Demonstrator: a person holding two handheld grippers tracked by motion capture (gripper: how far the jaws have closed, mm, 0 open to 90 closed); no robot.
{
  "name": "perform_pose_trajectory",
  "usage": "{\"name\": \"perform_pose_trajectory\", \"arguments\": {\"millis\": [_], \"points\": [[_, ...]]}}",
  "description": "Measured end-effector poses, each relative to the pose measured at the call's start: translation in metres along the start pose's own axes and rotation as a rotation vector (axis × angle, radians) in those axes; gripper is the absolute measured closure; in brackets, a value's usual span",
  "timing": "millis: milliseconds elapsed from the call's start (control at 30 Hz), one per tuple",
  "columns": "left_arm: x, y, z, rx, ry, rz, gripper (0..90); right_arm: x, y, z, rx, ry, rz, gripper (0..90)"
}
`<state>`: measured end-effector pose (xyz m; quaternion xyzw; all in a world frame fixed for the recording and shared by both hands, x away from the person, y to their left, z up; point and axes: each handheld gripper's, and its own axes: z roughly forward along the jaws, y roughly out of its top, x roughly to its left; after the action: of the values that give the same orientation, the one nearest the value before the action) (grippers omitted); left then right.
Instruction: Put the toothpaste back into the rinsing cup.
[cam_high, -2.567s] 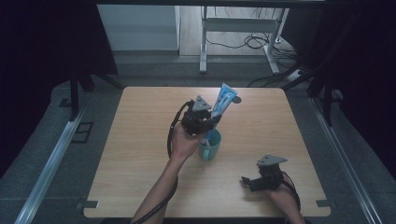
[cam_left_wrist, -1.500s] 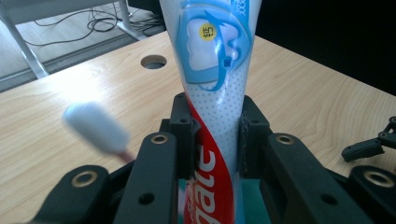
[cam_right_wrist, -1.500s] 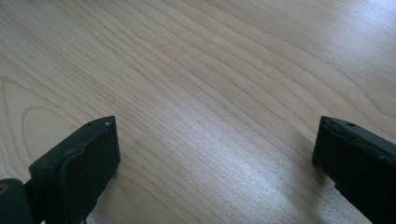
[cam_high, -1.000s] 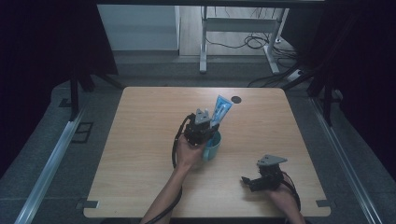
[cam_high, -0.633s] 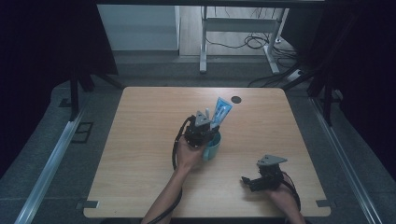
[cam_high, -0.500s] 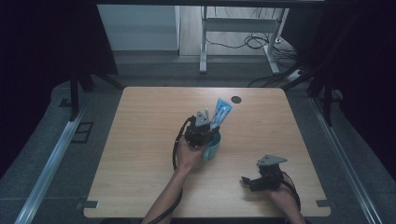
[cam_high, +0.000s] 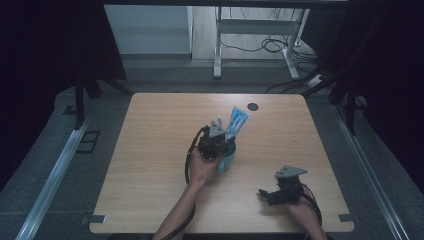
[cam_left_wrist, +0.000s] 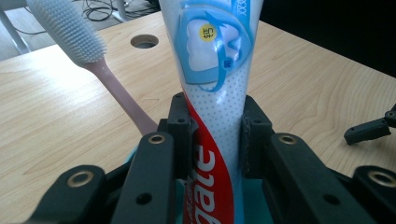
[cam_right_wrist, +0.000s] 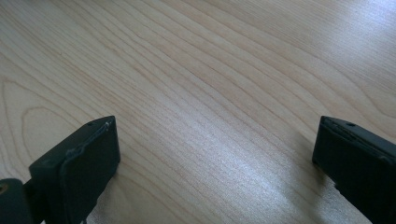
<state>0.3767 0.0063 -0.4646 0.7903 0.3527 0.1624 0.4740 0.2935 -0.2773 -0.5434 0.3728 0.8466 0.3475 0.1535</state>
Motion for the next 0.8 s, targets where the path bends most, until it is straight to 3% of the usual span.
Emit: {"name": "perform_pose_trajectory", "arguments": {"millis": [233,433,800], "points": [[0.0000,-0.0022,-0.0011,0.018,0.003,0.010,69.9,0.0000,0.0000,0.0000,0.000,0.000,0.000,0.3],[-0.0020,-0.0075,0.0003,0.060,0.027,0.045,68.5,0.0000,0.0000,0.0000,0.000,0.000,0.000,0.3],[-0.0010,-0.0061,-0.0020,0.070,0.023,0.041,65.3,0.0000,0.0000,0.0000,0.000,0.001,0.000,0.3]]}}
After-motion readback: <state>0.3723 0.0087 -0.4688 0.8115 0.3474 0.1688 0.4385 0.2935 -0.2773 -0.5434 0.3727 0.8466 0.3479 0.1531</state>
